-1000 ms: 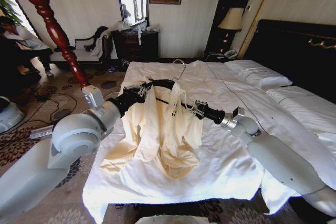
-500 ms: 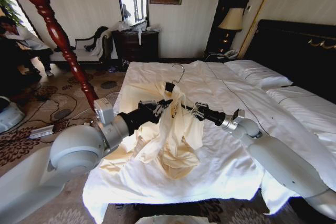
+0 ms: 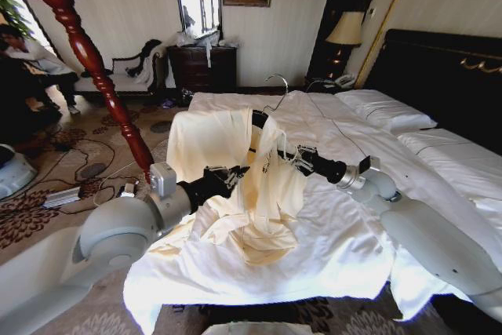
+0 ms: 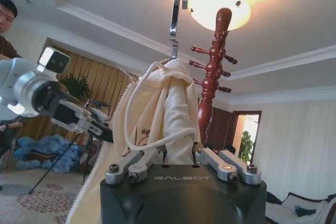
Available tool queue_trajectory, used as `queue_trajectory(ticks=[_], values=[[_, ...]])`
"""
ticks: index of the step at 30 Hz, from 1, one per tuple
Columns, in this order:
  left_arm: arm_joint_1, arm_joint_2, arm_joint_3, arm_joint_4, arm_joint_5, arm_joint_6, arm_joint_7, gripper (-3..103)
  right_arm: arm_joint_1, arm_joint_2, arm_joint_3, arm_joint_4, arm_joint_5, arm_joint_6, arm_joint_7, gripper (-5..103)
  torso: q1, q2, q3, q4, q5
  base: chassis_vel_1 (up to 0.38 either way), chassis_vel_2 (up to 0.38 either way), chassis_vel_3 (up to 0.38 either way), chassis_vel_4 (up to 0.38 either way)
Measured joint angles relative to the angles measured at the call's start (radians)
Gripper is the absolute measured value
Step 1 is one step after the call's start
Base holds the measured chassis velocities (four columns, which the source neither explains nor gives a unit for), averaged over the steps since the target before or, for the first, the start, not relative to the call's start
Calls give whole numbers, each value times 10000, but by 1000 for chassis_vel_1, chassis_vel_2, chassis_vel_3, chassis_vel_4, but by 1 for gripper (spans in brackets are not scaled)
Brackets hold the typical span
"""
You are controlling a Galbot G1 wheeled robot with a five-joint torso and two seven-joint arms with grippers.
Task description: Pick up the clothes from the bed and hang them on the clothes hanger.
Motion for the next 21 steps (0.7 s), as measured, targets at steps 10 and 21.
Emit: queue_trajectory(ticks=[10,21], values=[[-8,1185,-935,4,-223,-1133,-847,53,457,-413,26,-663,499,21,-591,19,0,0,0,1,1,0,0,0,0],[-124,1520,-1991,7,-701,-1920,-424,96,931,-417,-137,-2201,639,57,-1740,19,0,0,0,1,2,0,0,0,0]])
